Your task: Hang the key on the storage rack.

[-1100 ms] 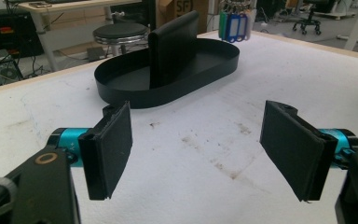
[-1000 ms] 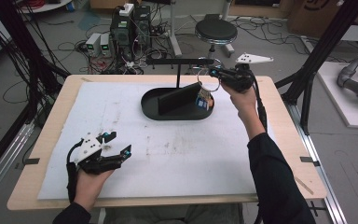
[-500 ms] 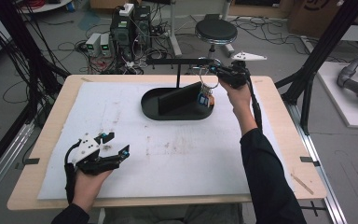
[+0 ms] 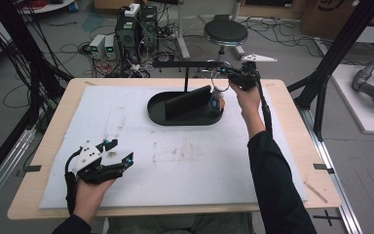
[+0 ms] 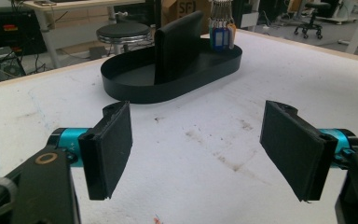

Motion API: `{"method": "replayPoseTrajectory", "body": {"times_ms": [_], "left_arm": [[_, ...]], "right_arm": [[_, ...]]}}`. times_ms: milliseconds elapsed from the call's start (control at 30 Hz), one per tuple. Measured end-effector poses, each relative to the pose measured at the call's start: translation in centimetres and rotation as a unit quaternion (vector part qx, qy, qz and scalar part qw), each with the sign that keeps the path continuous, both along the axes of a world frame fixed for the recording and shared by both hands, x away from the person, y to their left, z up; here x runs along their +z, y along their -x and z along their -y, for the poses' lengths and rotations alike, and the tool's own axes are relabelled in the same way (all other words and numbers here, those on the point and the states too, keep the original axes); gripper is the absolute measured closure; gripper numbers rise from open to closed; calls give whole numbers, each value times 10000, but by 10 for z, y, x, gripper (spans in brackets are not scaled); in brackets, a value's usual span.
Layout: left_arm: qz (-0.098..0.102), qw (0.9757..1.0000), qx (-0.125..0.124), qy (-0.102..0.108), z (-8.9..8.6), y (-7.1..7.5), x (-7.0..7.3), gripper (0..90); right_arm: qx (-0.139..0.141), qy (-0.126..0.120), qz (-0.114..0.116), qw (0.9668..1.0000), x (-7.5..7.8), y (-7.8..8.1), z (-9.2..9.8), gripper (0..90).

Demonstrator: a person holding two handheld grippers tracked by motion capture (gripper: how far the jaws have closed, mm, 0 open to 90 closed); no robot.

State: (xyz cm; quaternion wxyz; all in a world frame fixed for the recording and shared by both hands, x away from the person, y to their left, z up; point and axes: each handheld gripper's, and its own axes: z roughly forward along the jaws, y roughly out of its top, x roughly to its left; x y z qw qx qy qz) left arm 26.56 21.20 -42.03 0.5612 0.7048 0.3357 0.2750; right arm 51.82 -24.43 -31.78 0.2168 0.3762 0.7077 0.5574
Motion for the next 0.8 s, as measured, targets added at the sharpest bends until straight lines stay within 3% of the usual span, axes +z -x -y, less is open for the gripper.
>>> {"method": "replayPoseTrajectory", "body": {"times_ms": [433,800], "left_arm": [[-8,10000,-26,7,1,-1,-1,253],[2,10000,-55,10,2,-1,0,253]], "right_arm": [[-26,91,-83,9999,-6,-4,-1,865],[-547,566,-87,9969,-3,0,2,746]]}}
